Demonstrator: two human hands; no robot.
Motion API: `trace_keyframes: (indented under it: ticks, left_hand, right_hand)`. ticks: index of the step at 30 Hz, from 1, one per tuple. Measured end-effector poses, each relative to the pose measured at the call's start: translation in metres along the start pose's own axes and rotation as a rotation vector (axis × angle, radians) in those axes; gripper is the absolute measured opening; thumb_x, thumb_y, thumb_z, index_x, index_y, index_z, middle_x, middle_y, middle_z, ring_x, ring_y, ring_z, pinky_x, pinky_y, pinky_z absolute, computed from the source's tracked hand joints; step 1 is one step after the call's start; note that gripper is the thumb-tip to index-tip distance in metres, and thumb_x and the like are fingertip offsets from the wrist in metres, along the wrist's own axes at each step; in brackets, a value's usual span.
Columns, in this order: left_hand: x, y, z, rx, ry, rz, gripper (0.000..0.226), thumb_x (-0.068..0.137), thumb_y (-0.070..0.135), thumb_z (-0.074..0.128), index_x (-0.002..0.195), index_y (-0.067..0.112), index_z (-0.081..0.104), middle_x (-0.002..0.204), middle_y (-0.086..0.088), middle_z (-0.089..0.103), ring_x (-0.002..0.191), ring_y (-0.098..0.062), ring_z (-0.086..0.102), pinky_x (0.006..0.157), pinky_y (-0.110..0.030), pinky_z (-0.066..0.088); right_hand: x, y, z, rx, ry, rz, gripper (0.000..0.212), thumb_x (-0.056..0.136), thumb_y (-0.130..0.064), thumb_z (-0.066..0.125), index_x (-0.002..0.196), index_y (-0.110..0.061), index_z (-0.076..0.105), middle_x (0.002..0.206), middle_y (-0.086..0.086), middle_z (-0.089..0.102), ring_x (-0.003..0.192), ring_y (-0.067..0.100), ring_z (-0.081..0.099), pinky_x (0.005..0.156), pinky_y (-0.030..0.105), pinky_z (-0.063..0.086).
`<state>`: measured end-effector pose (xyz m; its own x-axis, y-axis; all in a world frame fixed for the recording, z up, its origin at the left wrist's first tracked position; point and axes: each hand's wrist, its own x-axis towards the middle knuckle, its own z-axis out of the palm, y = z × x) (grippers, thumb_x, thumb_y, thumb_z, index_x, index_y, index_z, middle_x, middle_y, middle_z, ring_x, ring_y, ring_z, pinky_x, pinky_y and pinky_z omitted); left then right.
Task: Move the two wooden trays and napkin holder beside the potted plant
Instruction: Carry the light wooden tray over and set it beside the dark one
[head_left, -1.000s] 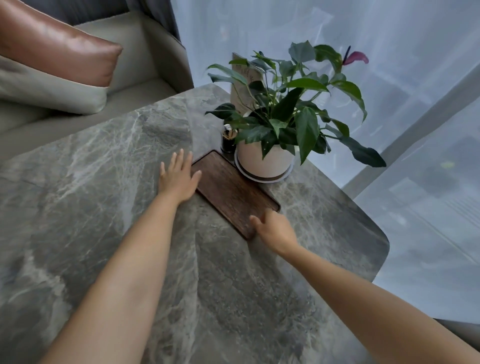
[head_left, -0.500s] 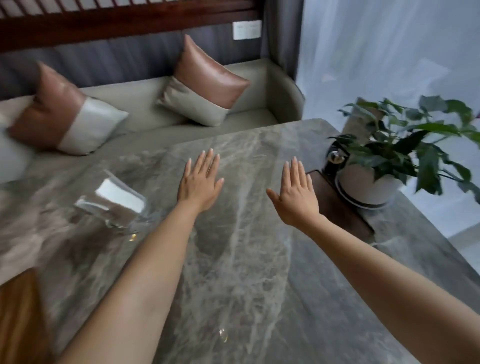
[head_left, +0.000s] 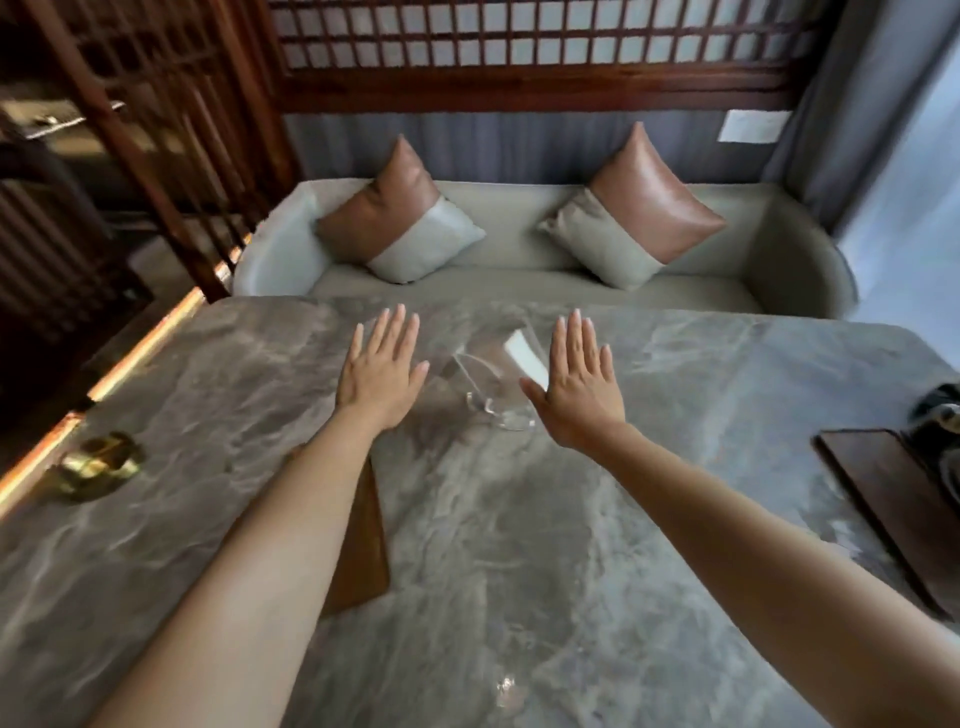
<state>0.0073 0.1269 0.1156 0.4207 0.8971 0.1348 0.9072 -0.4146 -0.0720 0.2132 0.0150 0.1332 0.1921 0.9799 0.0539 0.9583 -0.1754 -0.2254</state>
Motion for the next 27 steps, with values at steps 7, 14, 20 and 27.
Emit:
trace_keyframes:
  ticks: [7,14,20,27]
  left_hand:
    - [-0.055,-0.104,0.032,-0.042,-0.126,-0.201,0.061,0.099,0.041,0.018,0.149,0.016,-0.004,0.160,-0.003,-0.007,0.147,-0.018,-0.006,0.119,-0.042,-0.002]
    - [-0.091,-0.144,0.074,-0.077,-0.281,-0.236,0.060,0.099,0.041,0.018,0.149,0.016,-0.002,0.160,-0.005,-0.004,0.147,-0.020,0.000,0.119,-0.041,0.002]
    - [-0.089,-0.146,0.105,-0.169,-0.420,-0.286,0.058,0.098,0.042,0.023,0.149,0.021,0.005,0.159,-0.009,0.009,0.141,-0.032,0.022,0.113,-0.044,0.023]
    - [-0.066,-0.140,0.127,-0.181,-0.463,-0.314,0.056,0.098,0.041,0.024,0.148,0.021,0.013,0.151,-0.017,0.025,0.132,-0.038,0.034,0.104,-0.045,0.032]
  right_hand:
    - [-0.003,-0.099,0.044,-0.009,-0.093,-0.133,0.076,0.094,-0.049,0.022,0.144,-0.006,-0.016,0.156,0.012,-0.020,0.143,0.025,-0.021,0.116,0.039,-0.010]
    - [-0.025,-0.149,0.097,-0.037,-0.251,-0.143,0.076,0.095,-0.050,0.021,0.143,-0.007,-0.020,0.155,0.011,-0.022,0.143,0.024,-0.021,0.117,0.041,-0.008]
    - [-0.056,-0.165,0.140,0.100,-0.435,0.025,0.072,0.094,-0.045,0.032,0.147,-0.014,-0.004,0.155,0.014,0.013,0.144,0.030,0.009,0.116,0.044,0.016]
    - [-0.080,-0.161,0.171,0.418,-0.636,0.443,0.045,0.091,-0.036,0.044,0.126,-0.009,0.034,0.110,0.016,0.057,0.092,0.031,0.058,0.074,0.041,0.049]
